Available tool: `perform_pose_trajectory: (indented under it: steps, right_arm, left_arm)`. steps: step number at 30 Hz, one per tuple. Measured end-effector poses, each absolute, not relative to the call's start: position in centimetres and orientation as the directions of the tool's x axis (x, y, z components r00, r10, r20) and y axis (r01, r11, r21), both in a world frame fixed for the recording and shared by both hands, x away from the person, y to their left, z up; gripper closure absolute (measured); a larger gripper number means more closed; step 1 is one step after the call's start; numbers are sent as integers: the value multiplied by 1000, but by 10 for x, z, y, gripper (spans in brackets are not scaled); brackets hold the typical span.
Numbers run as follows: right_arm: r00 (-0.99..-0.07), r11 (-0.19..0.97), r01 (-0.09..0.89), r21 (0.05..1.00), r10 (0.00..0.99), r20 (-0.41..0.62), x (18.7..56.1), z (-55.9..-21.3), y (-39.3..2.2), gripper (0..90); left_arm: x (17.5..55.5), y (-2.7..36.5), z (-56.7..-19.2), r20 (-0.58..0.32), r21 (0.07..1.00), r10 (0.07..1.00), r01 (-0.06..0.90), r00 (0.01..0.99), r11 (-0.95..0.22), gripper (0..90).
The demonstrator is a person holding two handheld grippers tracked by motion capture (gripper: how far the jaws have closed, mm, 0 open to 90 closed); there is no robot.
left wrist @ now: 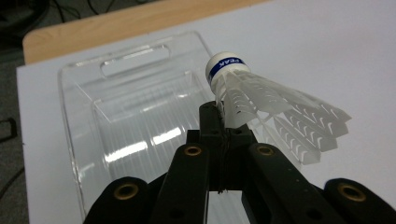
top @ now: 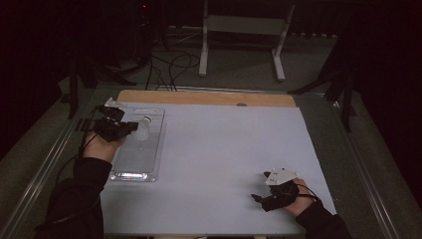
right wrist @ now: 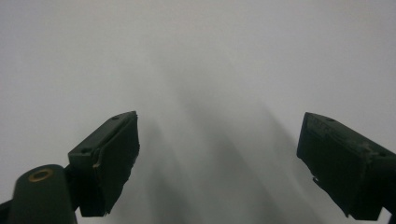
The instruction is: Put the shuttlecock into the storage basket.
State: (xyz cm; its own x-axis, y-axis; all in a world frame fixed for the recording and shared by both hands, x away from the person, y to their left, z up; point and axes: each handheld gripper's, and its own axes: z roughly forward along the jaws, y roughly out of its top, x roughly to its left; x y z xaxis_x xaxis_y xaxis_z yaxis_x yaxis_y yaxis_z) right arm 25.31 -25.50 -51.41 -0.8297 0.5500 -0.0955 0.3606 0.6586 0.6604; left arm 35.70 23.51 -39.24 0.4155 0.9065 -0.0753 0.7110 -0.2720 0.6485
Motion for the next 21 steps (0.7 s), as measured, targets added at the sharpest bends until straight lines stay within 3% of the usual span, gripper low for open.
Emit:
perform_pose_trajectory:
  steps: [21]
  right_arm:
    - [-834,663,376,647,546,-75,253,-518,-255,130]
  left_arm:
    - [372,222,-427,-69,555,905,770,420,-316,900]
